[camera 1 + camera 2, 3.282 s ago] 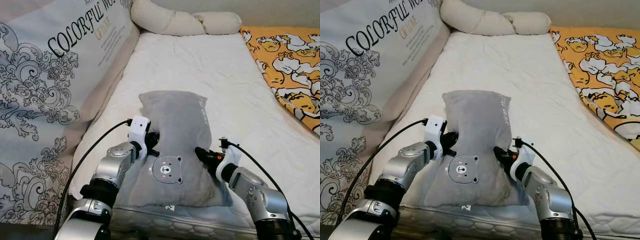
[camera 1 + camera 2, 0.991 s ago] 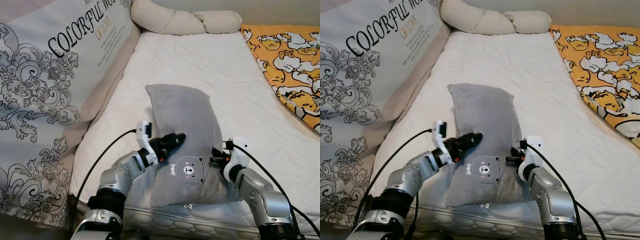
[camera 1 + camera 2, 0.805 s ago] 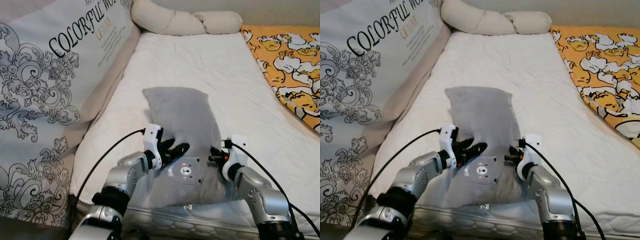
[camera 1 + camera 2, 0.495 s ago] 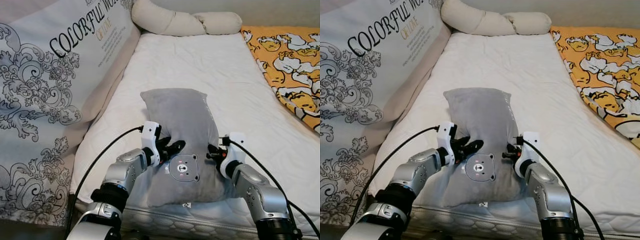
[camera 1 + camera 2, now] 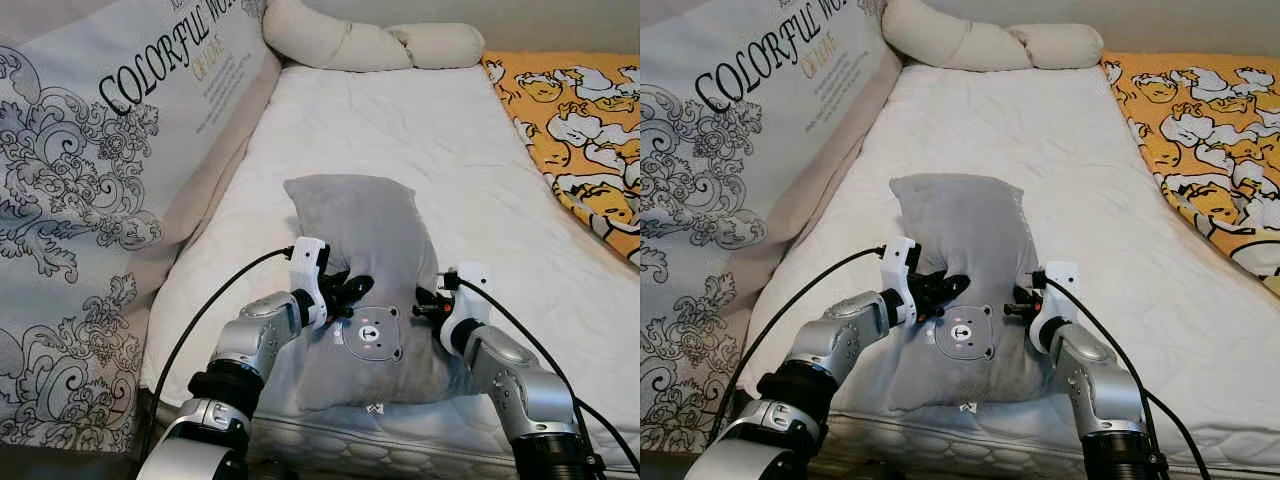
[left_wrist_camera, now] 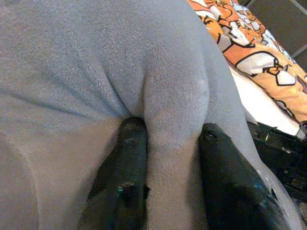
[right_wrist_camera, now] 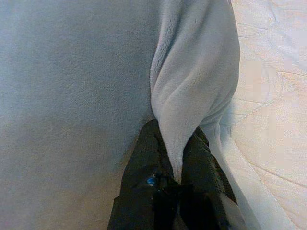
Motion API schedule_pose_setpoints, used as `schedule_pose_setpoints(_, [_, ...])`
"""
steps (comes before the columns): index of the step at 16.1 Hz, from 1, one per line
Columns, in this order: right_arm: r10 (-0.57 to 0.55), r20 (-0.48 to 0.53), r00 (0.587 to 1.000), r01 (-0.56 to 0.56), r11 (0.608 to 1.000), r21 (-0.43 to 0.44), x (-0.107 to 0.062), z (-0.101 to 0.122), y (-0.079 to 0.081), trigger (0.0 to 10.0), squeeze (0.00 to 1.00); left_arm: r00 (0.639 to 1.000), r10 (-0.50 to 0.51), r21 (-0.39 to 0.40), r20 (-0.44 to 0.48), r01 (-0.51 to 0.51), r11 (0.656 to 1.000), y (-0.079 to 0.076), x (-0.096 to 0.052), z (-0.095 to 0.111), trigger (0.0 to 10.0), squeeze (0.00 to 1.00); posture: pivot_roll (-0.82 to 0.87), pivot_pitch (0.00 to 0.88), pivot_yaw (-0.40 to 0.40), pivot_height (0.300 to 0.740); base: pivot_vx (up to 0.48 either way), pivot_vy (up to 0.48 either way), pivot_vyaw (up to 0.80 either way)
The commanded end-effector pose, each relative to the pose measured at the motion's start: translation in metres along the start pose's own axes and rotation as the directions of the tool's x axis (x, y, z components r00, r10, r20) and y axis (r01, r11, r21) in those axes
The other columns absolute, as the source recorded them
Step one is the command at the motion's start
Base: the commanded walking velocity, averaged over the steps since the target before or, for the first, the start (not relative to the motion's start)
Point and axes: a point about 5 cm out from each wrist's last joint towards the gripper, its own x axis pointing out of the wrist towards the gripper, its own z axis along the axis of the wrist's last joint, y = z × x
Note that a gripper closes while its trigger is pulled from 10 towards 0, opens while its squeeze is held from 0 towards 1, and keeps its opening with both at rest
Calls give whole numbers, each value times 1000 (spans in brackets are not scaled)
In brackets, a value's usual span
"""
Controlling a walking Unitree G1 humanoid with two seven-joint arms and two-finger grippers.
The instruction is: Clean up the room
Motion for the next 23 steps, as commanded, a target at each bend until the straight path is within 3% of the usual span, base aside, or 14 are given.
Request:
schedule_pose_setpoints(1, [66, -6, 998, -66, 998, -9, 5, 2, 13, 0, 0, 999, -35, 2, -25, 36, 999, -11, 7, -2, 0, 0, -87, 0, 55, 740, 0, 0, 0])
schedule_pose_setpoints(6, [83, 20, 996, -82, 997, -11, 7, 10, 20, 0, 0, 999, -2, 37, -40, 4, 999, -9, 7, 2, 0, 0, -90, 0, 50, 740, 0, 0, 0])
schedule_pose_setpoints(9, [106, 74, 992, -106, 994, -10, 7, 22, 27, 0, 0, 999, 37, 167, -34, -31, 986, -7, 2, 12, 0, 0, -84, 0, 53, 740, 0, 0, 0])
schedule_pose_setpoints(11, [136, 228, 964, -145, 989, 26, 2, 51, 42, 0, 0, 996, 48, 276, 78, -67, 959, -12, -7, 42, 0, 0, -79, 0, 58, 740, 0, 0, 0])
schedule_pose_setpoints(14, [170, 336, 927, -188, 982, 23, -5, 71, 59, 0, 0, 974, 76, 328, 215, -145, 934, -17, -20, 73, 0, 0, -77, 0, 73, 740, 0, 0, 0])
schedule_pose_setpoints(15, [171, 360, 917, -193, 981, 24, -7, 74, 61, 0, 0, 965, 84, 340, 250, -169, 925, -18, -26, 81, 0, 0, -76, 0, 76, 740, 0, 0, 0])
schedule_pose_setpoints(18, [122, 425, 897, -147, 989, 25, -16, 77, 62, 0, 0, 945, 117, 457, 306, -254, 853, -18, -44, 89, 0, 0, -61, 0, 73, 740, 0, 0, 0])
schedule_pose_setpoints(19, [95, 434, 896, -117, 993, 25, -17, 78, 59, 9569, 0, 935, 128, 475, 331, -282, 834, -19, -46, 91, 4392, 0, -60, 0, 75, 740, 0, 0, 0])
schedule_pose_setpoints(20, [79, 436, 896, -102, 994, 29, -18, 78, 57, 10000, 0, 928, 156, 460, 339, -308, 832, -18, -46, 92, 10000, 0, -61, 0, 78, 740, 0, 0, 0])
schedule_pose_setpoints(23, [68, 414, 908, -78, 997, 6, -21, 69, 53, 10000, 0, 912, 188, 447, 365, -349, 824, -16, -50, 95, 10000, 0, -58, 0, 92, 740, 0, 0, 0])
